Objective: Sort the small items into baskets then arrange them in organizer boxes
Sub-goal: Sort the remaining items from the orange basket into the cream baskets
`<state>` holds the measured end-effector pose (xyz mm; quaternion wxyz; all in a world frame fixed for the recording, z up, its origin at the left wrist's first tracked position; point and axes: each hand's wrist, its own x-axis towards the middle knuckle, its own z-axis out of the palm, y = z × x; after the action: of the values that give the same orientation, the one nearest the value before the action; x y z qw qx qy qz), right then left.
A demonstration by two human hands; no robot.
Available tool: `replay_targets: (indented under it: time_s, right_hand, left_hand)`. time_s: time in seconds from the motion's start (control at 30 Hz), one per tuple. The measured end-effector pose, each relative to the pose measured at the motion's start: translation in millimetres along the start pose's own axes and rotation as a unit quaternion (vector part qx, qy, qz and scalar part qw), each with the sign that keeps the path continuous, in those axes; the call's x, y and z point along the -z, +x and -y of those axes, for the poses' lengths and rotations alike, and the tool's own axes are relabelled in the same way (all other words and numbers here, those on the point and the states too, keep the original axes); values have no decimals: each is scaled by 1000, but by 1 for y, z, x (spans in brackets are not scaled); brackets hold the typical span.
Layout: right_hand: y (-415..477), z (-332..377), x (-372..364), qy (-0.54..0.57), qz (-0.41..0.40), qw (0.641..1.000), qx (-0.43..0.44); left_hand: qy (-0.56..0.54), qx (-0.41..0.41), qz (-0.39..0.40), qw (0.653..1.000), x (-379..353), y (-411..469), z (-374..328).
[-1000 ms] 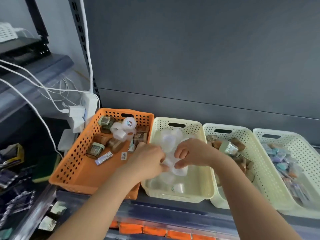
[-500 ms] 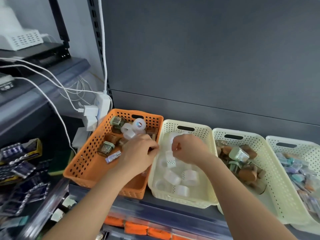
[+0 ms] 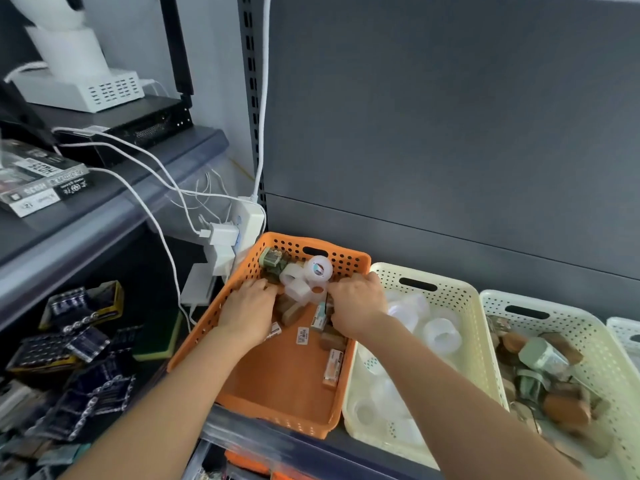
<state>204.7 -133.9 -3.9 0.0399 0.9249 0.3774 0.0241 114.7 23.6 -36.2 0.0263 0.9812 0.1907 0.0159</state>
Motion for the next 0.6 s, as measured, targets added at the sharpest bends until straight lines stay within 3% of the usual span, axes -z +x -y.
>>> replay_targets:
  time_s: [0.3, 0.4, 0.6]
  right_hand:
    - [9, 3, -11, 35, -31, 999, -11]
    - [6, 2, -11, 89, -46, 995, -7]
    - [-3, 0, -12, 142, -70, 987, -3]
  left_hand:
    - [91, -12, 1, 996, 2, 23, -2]
    - [73, -8, -5, 997, 5, 25, -1]
    - [-23, 8, 81, 996, -7, 18, -2]
